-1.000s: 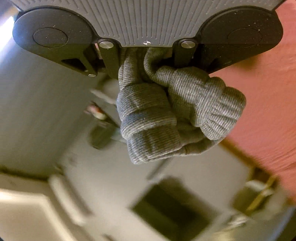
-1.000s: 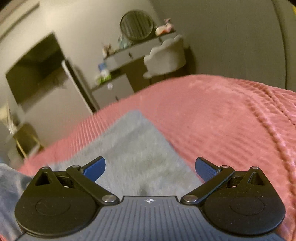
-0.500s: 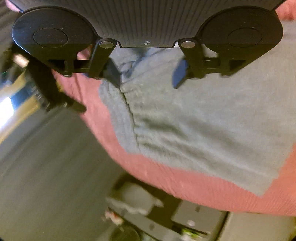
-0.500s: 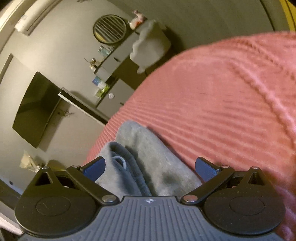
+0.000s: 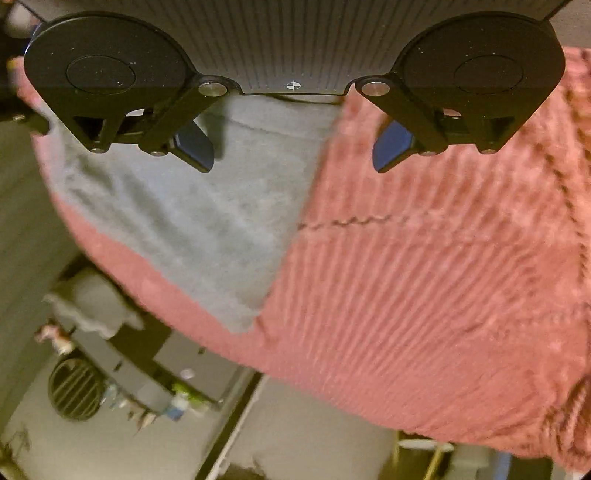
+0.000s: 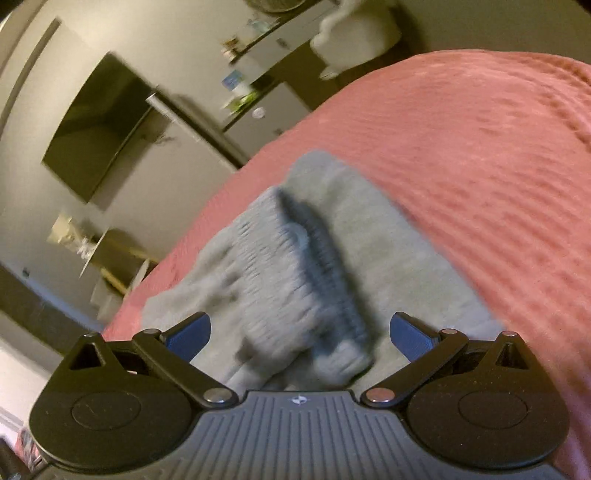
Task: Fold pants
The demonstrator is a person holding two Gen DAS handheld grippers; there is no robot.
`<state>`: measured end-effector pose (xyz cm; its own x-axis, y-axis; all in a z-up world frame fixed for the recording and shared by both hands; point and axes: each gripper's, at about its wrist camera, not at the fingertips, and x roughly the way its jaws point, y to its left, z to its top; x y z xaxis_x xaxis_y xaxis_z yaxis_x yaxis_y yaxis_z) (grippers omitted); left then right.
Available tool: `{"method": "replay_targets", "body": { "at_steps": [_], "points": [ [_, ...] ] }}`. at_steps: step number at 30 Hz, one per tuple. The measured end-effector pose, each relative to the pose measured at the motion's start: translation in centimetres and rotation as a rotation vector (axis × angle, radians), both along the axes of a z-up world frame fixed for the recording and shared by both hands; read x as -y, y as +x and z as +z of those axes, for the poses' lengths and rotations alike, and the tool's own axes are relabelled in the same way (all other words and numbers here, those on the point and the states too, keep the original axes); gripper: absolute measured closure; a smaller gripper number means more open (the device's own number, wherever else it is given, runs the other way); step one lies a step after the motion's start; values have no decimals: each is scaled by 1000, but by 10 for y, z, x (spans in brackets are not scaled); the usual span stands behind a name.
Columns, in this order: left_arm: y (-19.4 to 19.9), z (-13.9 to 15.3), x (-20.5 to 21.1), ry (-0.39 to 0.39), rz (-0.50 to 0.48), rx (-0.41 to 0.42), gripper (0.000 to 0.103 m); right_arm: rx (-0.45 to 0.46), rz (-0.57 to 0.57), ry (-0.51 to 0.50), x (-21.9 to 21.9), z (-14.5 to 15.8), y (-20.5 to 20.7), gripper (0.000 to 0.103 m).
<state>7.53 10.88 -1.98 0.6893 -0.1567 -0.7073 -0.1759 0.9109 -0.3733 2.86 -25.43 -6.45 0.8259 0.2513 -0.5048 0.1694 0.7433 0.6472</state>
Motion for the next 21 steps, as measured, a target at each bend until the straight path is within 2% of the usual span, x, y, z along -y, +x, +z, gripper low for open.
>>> {"method": "replay_targets", "body": {
  "at_steps": [5, 10, 12, 14, 17, 19, 21],
  "points": [
    [0, -3, 6, 3, -33, 9, 6, -27, 7, -41, -18, -1, -4, 0],
    [9, -23, -5, -109, -60, -85, 6, -48, -59, 70, -11, -19, 9, 0],
    [10, -27, -10, -144, -57, -96, 6, -29, -64, 37, -15, -22, 11, 0],
    [10, -29, -13, -162, -54, -103, 6, -15, -49, -41, -26, -21, 11, 0],
    [10, -30, -14, -161, -52, -102, 6, -23, 0, -140, -37, -18, 12, 0],
    [9, -29, -15, -151, -54, -98, 6, -24, -3, -131, -37, -14, 8, 0],
    [9, -28, -13, -143, -52, -97, 6, -34, -17, -71, -31, -12, 5, 0]
  ]
}}
